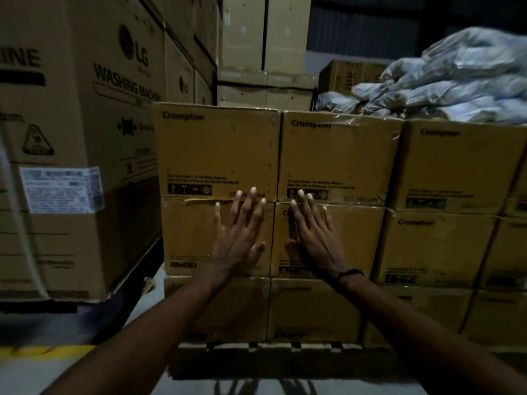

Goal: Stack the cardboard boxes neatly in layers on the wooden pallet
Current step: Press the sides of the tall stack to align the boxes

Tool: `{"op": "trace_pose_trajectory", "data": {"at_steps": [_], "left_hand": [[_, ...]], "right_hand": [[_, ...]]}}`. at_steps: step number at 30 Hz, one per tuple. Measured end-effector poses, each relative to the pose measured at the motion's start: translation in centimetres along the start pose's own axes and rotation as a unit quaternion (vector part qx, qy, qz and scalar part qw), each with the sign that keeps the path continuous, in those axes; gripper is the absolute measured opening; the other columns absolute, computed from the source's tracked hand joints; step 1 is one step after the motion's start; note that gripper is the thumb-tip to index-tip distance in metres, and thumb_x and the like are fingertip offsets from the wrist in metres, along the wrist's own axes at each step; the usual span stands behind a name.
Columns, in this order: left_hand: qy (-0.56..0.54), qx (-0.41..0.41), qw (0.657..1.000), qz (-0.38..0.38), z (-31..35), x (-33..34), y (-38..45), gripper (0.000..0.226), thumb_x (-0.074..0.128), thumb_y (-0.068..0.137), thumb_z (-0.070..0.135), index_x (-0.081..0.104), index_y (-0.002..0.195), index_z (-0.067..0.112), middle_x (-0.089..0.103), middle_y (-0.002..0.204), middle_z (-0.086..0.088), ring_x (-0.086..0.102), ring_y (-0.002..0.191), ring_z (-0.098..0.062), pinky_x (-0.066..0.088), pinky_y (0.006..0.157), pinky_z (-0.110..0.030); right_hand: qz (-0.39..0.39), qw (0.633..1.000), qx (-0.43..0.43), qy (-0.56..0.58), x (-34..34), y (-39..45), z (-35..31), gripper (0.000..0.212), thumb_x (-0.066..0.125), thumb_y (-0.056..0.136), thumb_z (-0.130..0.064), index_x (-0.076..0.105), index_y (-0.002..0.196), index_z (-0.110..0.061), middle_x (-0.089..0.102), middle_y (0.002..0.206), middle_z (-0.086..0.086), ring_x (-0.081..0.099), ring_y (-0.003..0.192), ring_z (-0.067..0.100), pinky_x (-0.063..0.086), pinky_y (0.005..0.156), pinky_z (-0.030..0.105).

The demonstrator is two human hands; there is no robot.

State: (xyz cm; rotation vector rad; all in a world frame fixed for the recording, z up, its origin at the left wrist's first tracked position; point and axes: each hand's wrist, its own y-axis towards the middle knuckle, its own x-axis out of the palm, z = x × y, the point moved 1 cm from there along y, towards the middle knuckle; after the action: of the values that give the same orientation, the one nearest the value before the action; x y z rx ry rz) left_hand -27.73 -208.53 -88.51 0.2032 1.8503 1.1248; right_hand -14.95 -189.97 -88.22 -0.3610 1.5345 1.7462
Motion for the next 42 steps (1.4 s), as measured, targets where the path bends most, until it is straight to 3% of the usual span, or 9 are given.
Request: {"op": "trace_pose_trajectory", "data": {"at_steps": [4, 11, 20, 27, 32, 37, 42], "left_hand": [[0.015, -0.012, 0.999, -0.050, -0.6, -0.5, 2.1, 0.105, 0.045, 0.090, 0.073, -0.009, 0.164, 0.022, -0.022, 0.169, -0.012, -0.020, 0.155, -0.038, 0.004, 0.116, -0.075], [0.010, -0.025, 0.997, -0.066, 0.2, 0.4, 2.3, 0.107, 0.042, 0.091, 0.071, -0.022, 0.160, 0.022, -0.035, 0.164, -0.012, -0.029, 0.151, -0.039, 0.002, 0.118, -0.072], [0.047, 0.031, 0.989, -0.140, -0.2, 1.9, -2.0, 0.125, 0.060, 0.084, 0.072, -0.024, 0.159, 0.019, -0.037, 0.163, -0.013, -0.032, 0.150, -0.038, -0.003, 0.120, -0.070], [0.026, 0.027, 0.985, -0.167, 0.0, 3.1, -3.0, 0.141, 0.075, 0.072, 0.073, -0.025, 0.159, 0.022, -0.038, 0.163, -0.009, -0.034, 0.150, -0.037, -0.002, 0.118, -0.073], [0.031, 0.022, 0.991, -0.130, 0.0, 3.6, -3.4, 0.147, 0.084, 0.061, 0.071, -0.009, 0.164, 0.020, -0.025, 0.168, -0.009, -0.022, 0.155, -0.037, 0.008, 0.117, -0.075], [0.038, 0.008, 0.990, -0.136, 0.3, 3.3, -3.4, 0.149, 0.087, 0.058, 0.069, -0.007, 0.164, 0.021, -0.025, 0.168, -0.010, -0.020, 0.155, -0.037, 0.015, 0.115, -0.076], [0.056, -0.026, 0.981, -0.184, 1.5, 1.8, -2.8, 0.138, 0.079, 0.071, 0.069, -0.014, 0.163, 0.021, -0.034, 0.164, -0.012, -0.022, 0.154, -0.040, 0.006, 0.115, -0.075]], "right_hand": [[-0.039, 0.999, -0.010, 0.011, 0.3, 1.3, -0.6, 0.093, 0.033, 0.102, -0.067, -0.009, 0.162, -0.009, -0.018, 0.170, 0.008, -0.016, 0.157, 0.024, 0.004, 0.127, 0.056], [-0.034, 0.999, 0.003, 0.011, 1.9, 1.6, -1.8, 0.093, 0.025, 0.100, -0.069, -0.008, 0.162, -0.008, -0.019, 0.169, 0.013, -0.018, 0.156, 0.031, -0.001, 0.126, 0.056], [-0.071, 0.995, -0.048, -0.044, 1.9, -2.2, -2.0, 0.105, 0.052, 0.096, -0.066, -0.005, 0.163, -0.008, -0.019, 0.169, 0.014, -0.016, 0.157, 0.033, 0.009, 0.124, 0.063], [-0.087, 0.992, -0.064, -0.070, 3.5, -3.8, -1.1, 0.112, 0.065, 0.091, -0.061, -0.003, 0.163, -0.011, -0.016, 0.170, 0.014, -0.014, 0.157, 0.033, 0.012, 0.121, 0.066], [-0.072, 0.993, -0.057, -0.074, 4.7, -3.8, -1.3, 0.110, 0.066, 0.092, -0.054, -0.004, 0.163, -0.009, -0.014, 0.170, 0.015, -0.012, 0.157, 0.034, 0.010, 0.120, 0.068], [-0.079, 0.994, -0.051, -0.061, 4.5, -3.7, -1.6, 0.111, 0.068, 0.091, -0.055, -0.004, 0.163, -0.009, -0.014, 0.170, 0.015, -0.013, 0.157, 0.034, 0.009, 0.120, 0.068], [-0.102, 0.991, -0.081, -0.042, 2.0, -3.7, -0.5, 0.101, 0.061, 0.097, -0.052, -0.003, 0.164, -0.012, -0.015, 0.170, 0.011, -0.013, 0.157, 0.029, 0.012, 0.125, 0.059]]}}
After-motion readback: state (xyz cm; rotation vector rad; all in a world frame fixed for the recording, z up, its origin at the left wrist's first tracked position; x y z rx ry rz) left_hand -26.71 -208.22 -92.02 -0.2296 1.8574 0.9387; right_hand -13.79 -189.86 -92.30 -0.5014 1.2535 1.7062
